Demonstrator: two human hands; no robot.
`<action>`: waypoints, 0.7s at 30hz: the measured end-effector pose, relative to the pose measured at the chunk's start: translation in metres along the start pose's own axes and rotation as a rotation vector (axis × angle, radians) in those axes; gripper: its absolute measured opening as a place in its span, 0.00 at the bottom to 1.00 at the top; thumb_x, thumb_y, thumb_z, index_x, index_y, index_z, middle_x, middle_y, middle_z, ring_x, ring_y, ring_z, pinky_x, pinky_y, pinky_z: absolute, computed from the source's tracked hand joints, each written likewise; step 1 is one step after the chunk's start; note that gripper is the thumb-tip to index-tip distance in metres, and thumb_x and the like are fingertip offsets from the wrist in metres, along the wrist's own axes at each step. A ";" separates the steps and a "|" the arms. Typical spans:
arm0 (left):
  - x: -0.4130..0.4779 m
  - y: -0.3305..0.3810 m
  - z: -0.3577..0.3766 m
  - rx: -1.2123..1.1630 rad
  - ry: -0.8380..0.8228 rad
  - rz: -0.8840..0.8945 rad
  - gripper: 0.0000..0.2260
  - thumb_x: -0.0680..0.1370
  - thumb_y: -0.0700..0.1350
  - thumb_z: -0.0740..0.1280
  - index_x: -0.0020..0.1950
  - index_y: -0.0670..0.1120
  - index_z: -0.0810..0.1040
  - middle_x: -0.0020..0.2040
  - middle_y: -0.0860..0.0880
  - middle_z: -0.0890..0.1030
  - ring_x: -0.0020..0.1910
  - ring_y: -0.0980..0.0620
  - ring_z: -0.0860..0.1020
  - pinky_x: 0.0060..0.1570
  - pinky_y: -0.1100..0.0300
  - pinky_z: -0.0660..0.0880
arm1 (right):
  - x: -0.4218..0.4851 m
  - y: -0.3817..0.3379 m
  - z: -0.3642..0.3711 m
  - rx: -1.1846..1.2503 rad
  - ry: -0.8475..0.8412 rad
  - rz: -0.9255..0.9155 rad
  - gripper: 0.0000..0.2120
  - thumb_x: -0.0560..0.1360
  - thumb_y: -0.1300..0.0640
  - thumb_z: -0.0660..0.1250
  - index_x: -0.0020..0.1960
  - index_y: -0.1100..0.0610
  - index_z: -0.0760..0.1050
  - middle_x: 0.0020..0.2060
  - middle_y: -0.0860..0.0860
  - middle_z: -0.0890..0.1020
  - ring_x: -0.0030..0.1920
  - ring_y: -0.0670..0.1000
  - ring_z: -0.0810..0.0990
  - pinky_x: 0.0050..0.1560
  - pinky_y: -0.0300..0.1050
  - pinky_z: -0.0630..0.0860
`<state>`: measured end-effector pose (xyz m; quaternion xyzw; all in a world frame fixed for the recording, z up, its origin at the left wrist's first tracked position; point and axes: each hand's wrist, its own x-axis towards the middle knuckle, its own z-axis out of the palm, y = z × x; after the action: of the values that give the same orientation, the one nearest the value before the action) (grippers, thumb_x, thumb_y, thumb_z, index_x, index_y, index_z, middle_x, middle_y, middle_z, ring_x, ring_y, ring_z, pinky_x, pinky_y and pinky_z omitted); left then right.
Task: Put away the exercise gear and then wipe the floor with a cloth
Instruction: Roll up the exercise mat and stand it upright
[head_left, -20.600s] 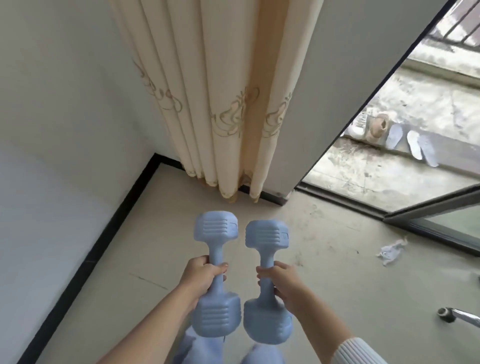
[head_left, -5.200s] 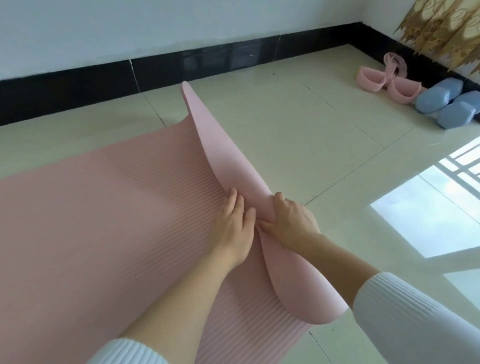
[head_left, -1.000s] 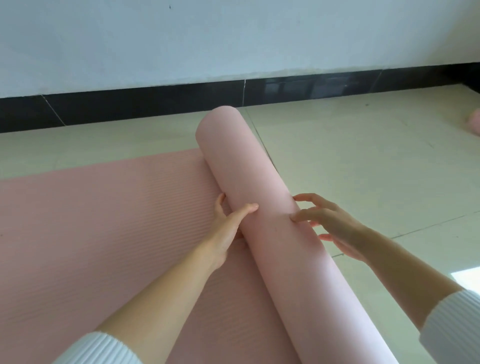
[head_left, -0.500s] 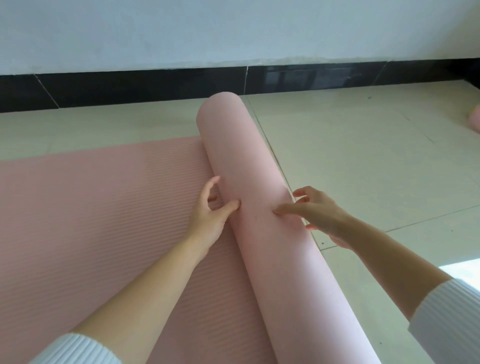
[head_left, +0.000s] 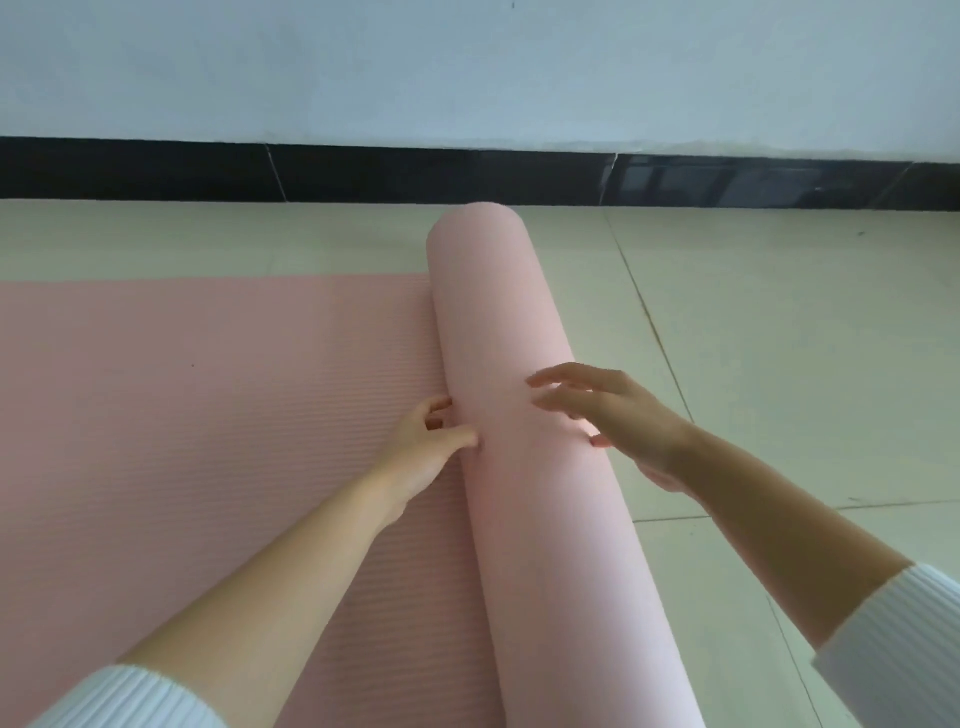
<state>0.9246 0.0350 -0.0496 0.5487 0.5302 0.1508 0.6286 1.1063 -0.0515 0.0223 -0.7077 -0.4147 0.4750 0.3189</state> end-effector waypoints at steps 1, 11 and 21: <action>-0.004 -0.002 -0.006 -0.029 0.085 0.065 0.24 0.68 0.41 0.71 0.62 0.56 0.75 0.58 0.53 0.77 0.51 0.59 0.77 0.50 0.61 0.75 | 0.001 -0.006 0.006 0.060 -0.016 0.023 0.19 0.69 0.44 0.68 0.60 0.42 0.75 0.57 0.44 0.78 0.58 0.46 0.76 0.54 0.44 0.73; -0.029 -0.007 -0.066 -0.097 0.202 0.130 0.03 0.75 0.50 0.70 0.44 0.54 0.83 0.42 0.61 0.82 0.38 0.72 0.76 0.37 0.78 0.71 | 0.023 -0.046 0.071 -0.213 0.104 0.153 0.14 0.72 0.45 0.66 0.49 0.53 0.82 0.54 0.58 0.76 0.59 0.54 0.69 0.55 0.47 0.69; -0.033 -0.047 -0.127 -0.159 0.535 0.118 0.19 0.70 0.33 0.65 0.49 0.56 0.81 0.49 0.53 0.80 0.50 0.57 0.77 0.37 0.71 0.72 | 0.036 -0.046 0.125 0.094 0.063 -0.020 0.19 0.71 0.62 0.70 0.61 0.53 0.74 0.57 0.52 0.74 0.51 0.51 0.78 0.48 0.44 0.79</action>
<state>0.7877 0.0600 -0.0517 0.4684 0.6307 0.3677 0.4976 0.9837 0.0091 0.0036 -0.7023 -0.3887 0.4683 0.3692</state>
